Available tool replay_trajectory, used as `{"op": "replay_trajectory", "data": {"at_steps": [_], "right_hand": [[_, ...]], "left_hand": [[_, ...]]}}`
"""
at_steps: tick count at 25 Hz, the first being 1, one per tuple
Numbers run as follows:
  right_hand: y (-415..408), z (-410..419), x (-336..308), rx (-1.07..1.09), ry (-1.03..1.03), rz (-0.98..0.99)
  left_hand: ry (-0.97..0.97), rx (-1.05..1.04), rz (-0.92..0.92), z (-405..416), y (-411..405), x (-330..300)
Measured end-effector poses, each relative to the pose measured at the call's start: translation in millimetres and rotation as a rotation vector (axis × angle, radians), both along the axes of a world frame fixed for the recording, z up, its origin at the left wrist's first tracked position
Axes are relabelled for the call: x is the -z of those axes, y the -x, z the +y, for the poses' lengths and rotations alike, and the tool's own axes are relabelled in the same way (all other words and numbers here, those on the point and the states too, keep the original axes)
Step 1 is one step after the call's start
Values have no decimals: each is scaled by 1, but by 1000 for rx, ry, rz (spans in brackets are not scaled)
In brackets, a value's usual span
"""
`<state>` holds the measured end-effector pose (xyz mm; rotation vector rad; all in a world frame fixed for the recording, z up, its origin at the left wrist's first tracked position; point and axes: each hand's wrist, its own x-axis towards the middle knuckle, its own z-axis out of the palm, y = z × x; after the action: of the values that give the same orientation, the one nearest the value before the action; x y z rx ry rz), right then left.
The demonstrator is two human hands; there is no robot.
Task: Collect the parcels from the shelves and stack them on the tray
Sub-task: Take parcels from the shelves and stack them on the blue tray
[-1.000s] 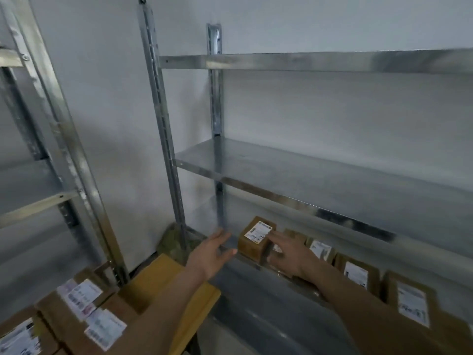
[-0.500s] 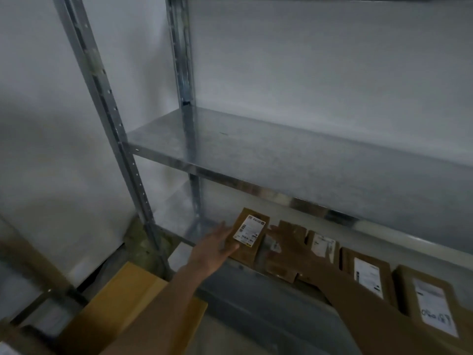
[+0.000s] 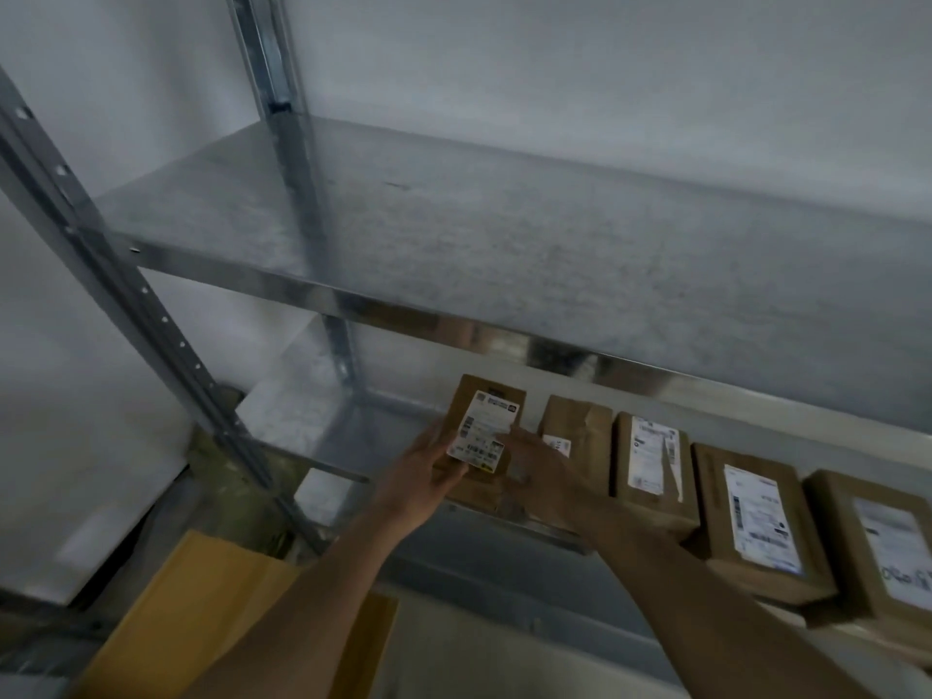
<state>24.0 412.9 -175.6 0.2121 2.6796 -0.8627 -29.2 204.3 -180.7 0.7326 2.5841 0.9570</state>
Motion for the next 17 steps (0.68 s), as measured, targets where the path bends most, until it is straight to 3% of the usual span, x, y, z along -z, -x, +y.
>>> {"op": "replay_trajectory", "data": {"at_steps": [8, 17], "right_hand": [[17, -6, 18, -12, -47, 33], [28, -8, 28, -66, 6, 69]], "left_hand": [[-120, 45, -89, 9, 33, 49], [-230, 59, -181, 4, 40, 51]]}}
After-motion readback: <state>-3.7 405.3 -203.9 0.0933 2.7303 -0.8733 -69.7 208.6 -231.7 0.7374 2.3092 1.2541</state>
